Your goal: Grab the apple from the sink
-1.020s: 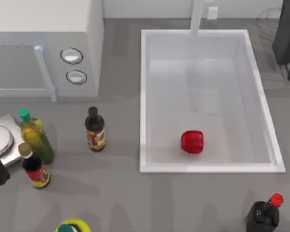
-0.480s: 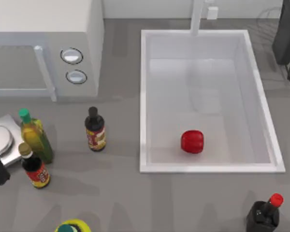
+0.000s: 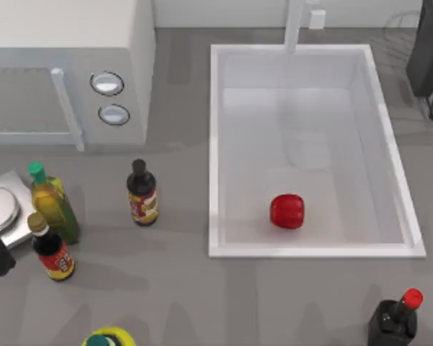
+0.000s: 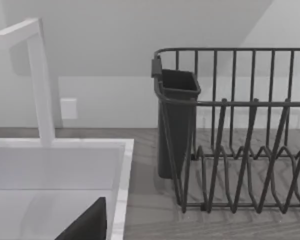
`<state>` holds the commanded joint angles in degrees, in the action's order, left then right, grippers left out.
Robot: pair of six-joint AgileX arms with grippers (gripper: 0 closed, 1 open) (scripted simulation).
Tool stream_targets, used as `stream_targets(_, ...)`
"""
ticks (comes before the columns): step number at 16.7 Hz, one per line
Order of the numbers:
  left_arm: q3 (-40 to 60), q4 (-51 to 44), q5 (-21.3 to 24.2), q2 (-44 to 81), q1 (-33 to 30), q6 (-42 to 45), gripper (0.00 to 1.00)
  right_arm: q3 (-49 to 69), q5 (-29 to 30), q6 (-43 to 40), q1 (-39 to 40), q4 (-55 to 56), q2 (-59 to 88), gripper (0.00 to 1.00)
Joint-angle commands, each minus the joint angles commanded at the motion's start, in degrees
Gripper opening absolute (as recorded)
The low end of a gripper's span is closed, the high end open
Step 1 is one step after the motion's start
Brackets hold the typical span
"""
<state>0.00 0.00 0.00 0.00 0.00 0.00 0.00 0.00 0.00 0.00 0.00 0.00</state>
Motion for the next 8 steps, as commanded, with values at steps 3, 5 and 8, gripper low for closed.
stream_targets(3, 0.0, 0.0, 0.0, 0.0, 0.0, 0.0, 1.0, 0.0, 0.0, 0.0, 0.0, 0.0, 0.0, 1.0)
stream_targets(5, 0.0, 0.0, 0.0, 0.0, 0.0, 0.0, 1.0, 0.0, 0.0, 0.0, 0.0, 0.0, 0.0, 1.0)
stream_targets(8, 0.0, 0.0, 0.0, 0.0, 0.0, 0.0, 1.0, 1.3, 0.0, 0.4, 0.3, -0.8, 1.4, 1.0)
